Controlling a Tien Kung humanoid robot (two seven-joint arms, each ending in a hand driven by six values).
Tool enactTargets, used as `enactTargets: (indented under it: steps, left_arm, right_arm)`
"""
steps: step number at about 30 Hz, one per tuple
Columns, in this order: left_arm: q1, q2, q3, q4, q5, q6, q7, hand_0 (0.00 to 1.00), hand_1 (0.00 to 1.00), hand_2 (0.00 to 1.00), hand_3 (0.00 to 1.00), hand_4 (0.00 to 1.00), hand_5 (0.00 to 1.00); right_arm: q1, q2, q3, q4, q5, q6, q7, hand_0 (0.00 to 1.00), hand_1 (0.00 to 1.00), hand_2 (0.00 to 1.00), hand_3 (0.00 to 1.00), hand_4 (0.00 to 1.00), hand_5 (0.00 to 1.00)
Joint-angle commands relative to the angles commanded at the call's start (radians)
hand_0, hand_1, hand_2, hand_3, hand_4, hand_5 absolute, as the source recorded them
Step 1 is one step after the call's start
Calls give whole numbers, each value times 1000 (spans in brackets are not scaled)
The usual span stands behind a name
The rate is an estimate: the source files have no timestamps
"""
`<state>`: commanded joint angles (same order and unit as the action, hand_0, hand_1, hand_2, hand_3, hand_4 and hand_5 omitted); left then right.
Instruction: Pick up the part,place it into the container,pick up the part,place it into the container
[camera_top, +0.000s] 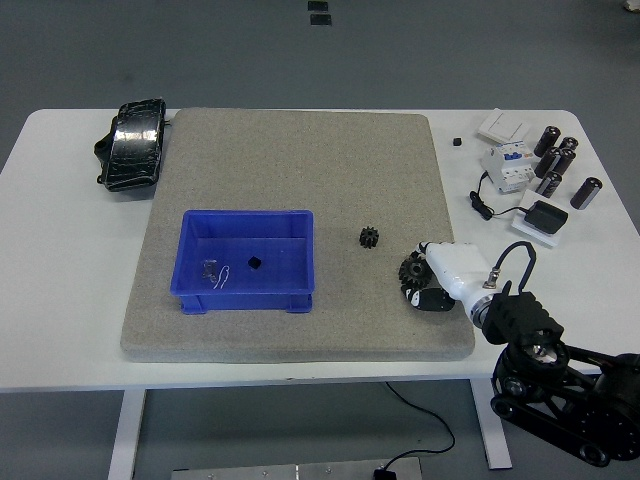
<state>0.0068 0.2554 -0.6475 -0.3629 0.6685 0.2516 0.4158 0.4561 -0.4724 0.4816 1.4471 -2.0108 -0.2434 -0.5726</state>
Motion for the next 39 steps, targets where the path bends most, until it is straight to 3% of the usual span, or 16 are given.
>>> enactTargets:
  steps: [8, 17, 18, 23, 24, 29, 30, 39]
  left_arm:
    - [2, 1, -4, -2, 5, 1, 4, 681, 669, 606, 555, 524, 495]
    - [1, 3, -11, -3, 16, -1, 11, 681, 668, 607, 555, 526, 501]
    - [1, 3, -12, -3, 17, -1, 11, 681, 668, 607, 556, 528, 505]
    - [0, 6, -18, -5, 26, -1, 17, 681, 668, 607, 556, 528, 505]
    - [0, 7, -19, -5, 28, -1, 18, 681, 668, 608, 556, 529, 507]
    - [-4, 9, -23, -5, 35, -4, 20, 681, 668, 608, 556, 529, 507]
    - [-5, 9, -24, -5, 37, -4, 20, 681, 669, 607, 555, 529, 506]
    - [-8, 10, -25, -5, 39, -6, 21, 681, 669, 607, 556, 530, 508]
  right_arm:
    - [105, 4, -38, 50, 8, -26, 10, 366, 480, 329, 642, 504, 41]
    - [280, 90, -123, 109, 85, -93, 41, 376, 480, 350, 651, 496, 42]
    - [291, 95, -133, 112, 93, -98, 45, 398, 499, 452, 660, 500, 50]
    - [339, 143, -200, 114, 130, -120, 63, 398, 499, 452, 660, 500, 50]
    - [344, 154, -213, 111, 143, -124, 68, 449, 563, 598, 669, 426, 186]
    - [360, 183, -250, 91, 202, -122, 98, 449, 563, 598, 669, 426, 186]
    - [363, 184, -253, 86, 209, -121, 102, 594, 674, 714, 672, 561, 334]
    - [389, 194, -287, 55, 214, -132, 109, 616, 691, 737, 678, 579, 342]
